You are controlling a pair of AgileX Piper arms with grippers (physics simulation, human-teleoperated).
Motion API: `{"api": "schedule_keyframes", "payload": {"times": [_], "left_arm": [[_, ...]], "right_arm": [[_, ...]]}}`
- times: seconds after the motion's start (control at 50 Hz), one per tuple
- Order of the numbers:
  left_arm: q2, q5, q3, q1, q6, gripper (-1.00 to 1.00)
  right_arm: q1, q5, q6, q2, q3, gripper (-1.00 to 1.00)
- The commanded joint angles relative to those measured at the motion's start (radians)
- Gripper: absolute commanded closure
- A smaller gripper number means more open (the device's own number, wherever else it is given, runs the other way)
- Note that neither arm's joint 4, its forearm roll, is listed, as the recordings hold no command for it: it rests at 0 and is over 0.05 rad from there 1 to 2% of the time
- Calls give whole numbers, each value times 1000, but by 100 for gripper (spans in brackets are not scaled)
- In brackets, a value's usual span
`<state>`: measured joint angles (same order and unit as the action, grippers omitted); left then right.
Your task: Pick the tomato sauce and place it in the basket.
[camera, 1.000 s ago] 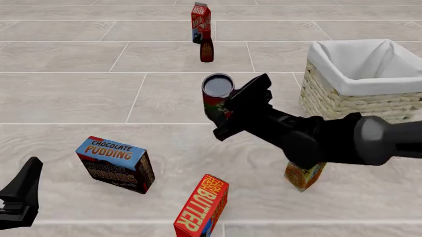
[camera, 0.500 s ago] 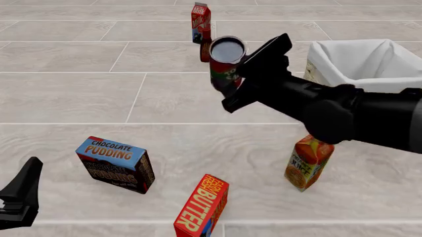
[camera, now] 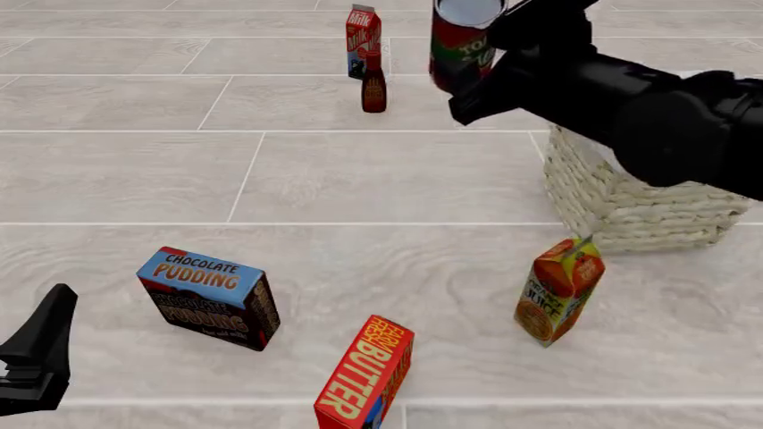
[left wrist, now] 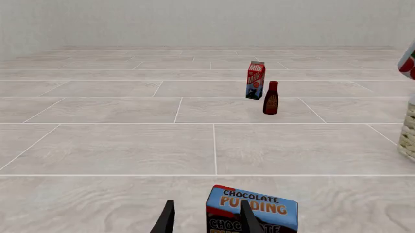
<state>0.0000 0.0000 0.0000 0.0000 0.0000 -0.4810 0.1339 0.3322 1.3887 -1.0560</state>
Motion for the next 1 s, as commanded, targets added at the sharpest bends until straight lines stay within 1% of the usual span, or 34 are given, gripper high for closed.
{"api": "schedule_keyframes", "payload": {"times": [0.02,0.18,0.3,0.44,0.5,0.54,0.72,1.0], "left_arm": [[0,0,0,0,0,-100],[0,0,0,0,0,-100],[0,0,0,0,0,-100],[0,0,0,0,0,-100],[0,0,0,0,0,-100],[0,0,0,0,0,-100],[0,0,0,0,0,-100],[0,0,0,0,0,-100]], "right_arm": [[75,-57,-8,-35,-62,100],[133,-97,-8,-50,-102,100],[206,-134,-14,-85,-125,100],[253,-156,-23,-106,-136,100],[266,-156,-12,-115,-132,100],[292,-166,-22,-124,-138,100],[364,-183,-31,-143,-143,100],[437,-182,-35,-178,-102,100]]}}
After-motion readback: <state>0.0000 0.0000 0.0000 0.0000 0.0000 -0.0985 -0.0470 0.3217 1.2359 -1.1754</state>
